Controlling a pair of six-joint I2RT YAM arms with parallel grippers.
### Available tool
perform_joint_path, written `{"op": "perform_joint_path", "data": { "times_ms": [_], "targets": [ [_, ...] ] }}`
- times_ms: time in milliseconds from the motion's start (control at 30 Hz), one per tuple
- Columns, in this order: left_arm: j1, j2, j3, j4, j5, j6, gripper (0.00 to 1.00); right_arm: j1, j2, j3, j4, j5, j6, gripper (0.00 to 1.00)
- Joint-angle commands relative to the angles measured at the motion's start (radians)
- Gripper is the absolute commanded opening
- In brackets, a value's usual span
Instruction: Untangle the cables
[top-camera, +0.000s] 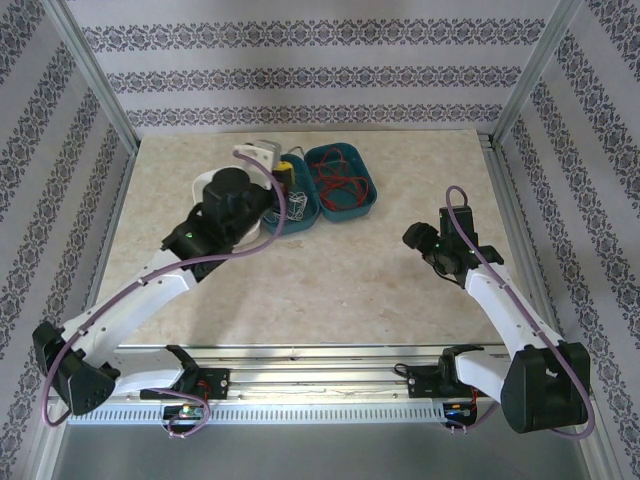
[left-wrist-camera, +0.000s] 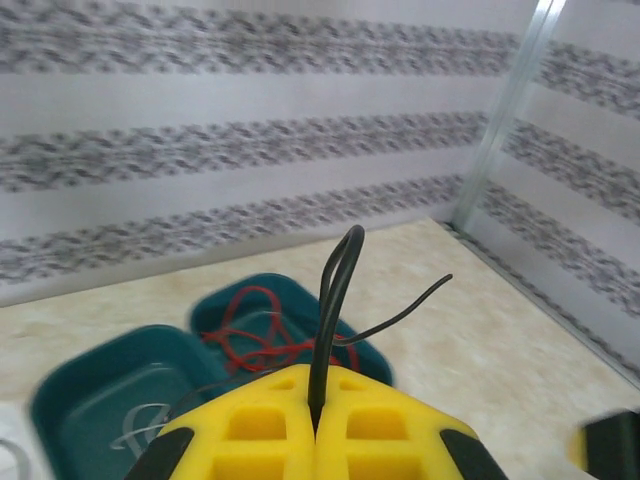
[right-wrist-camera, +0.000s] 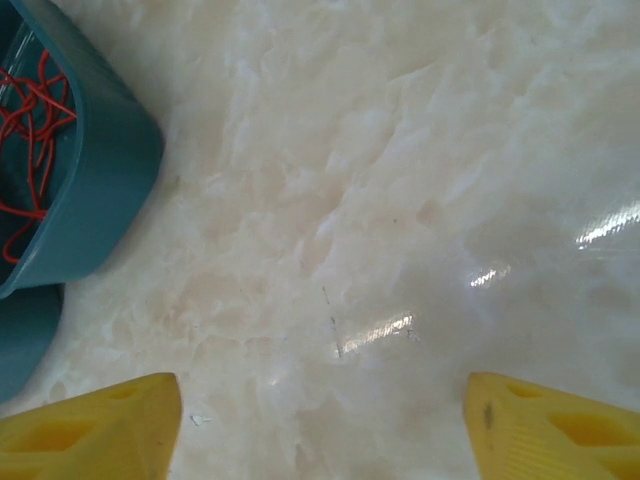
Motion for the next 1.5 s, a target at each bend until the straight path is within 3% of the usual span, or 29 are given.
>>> {"op": "perform_joint_path", "data": {
  "times_ms": [0, 233, 400, 633, 967, 1467],
  "targets": [
    [0.097, -0.032, -0.031, -0.045, -0.019, 0.008, 0.0, -0.007, -0.039, 0.014, -0.015, 0.021, -0.034, 0.82],
    [0.295, 0.009, -0.049, -0.054, 0.033, 0.004, 0.0, -0.007, -0.082, 0.012, -0.016, 0.018, -0.052, 0.93],
    [0.369, 0.034, -0.07, -0.041, 0.025, 0.024, 0.0, -0.007, -0.107, 0.01, -0.025, 0.03, -0.065, 0.97],
    [0.421, 0.044, -0.105, -0.028, -0.014, 0.05, 0.0, -0.007, -0.11, 0.01, -0.022, 0.034, -0.068, 0.98],
    [0.493, 0.108, -0.164, -0.012, 0.045, 0.013, 0.0, -0.007, -0.094, 0.02, -0.02, 0.026, -0.061, 0.98],
    [0.503, 0.184, -0.27, -0.073, 0.091, -0.082, 0.0, -0.007, -0.094, 0.017, -0.023, 0.039, -0.058, 0.98]
  ]
}}
